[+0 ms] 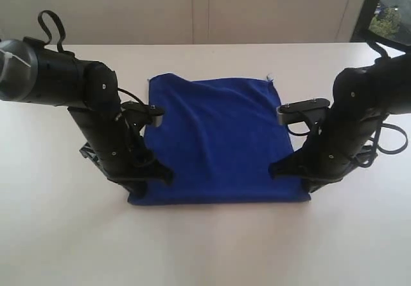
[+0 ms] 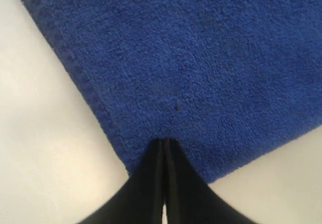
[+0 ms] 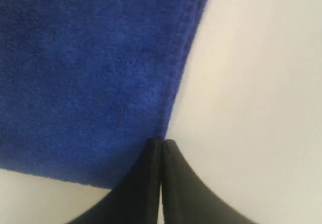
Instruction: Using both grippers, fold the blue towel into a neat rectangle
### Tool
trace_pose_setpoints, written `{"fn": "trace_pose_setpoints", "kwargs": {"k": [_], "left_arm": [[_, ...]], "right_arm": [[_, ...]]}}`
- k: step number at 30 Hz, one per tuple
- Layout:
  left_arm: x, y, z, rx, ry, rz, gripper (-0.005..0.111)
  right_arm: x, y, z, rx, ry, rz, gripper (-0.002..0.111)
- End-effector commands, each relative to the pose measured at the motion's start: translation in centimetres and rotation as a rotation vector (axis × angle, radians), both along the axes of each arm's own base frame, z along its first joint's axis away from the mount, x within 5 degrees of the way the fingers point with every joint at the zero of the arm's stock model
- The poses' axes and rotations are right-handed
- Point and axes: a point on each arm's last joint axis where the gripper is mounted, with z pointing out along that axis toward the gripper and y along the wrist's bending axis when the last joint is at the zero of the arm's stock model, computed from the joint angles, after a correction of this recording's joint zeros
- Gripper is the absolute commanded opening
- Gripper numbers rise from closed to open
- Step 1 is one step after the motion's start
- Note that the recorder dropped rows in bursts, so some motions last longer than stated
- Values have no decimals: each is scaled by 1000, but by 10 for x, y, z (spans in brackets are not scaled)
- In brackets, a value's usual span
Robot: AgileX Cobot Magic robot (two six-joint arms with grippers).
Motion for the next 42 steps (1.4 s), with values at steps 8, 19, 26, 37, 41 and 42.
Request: {"fn": "trace_pose_setpoints", "kwargs": {"k": [8, 19, 26, 37, 41, 42], "left_arm": [[-9, 6, -4, 64, 83, -18, 0], [-9, 7, 6, 50, 62, -8, 0], [-9, 7, 6, 50, 62, -8, 0], [-9, 7, 6, 46, 54, -6, 0], [-9, 7, 6, 46, 54, -6, 0], [-9, 7, 6, 46, 54, -6, 0]], "right_arm": [[-9, -2, 33, 38, -82, -8, 0], [26, -3, 74, 104, -300, -41, 0], [94, 3, 67, 173, -322, -51, 0], [175, 17, 29, 218, -402, -53, 3], [192, 20, 17, 218, -431, -54, 13], [194, 20, 14, 217, -436, -56, 14]]}}
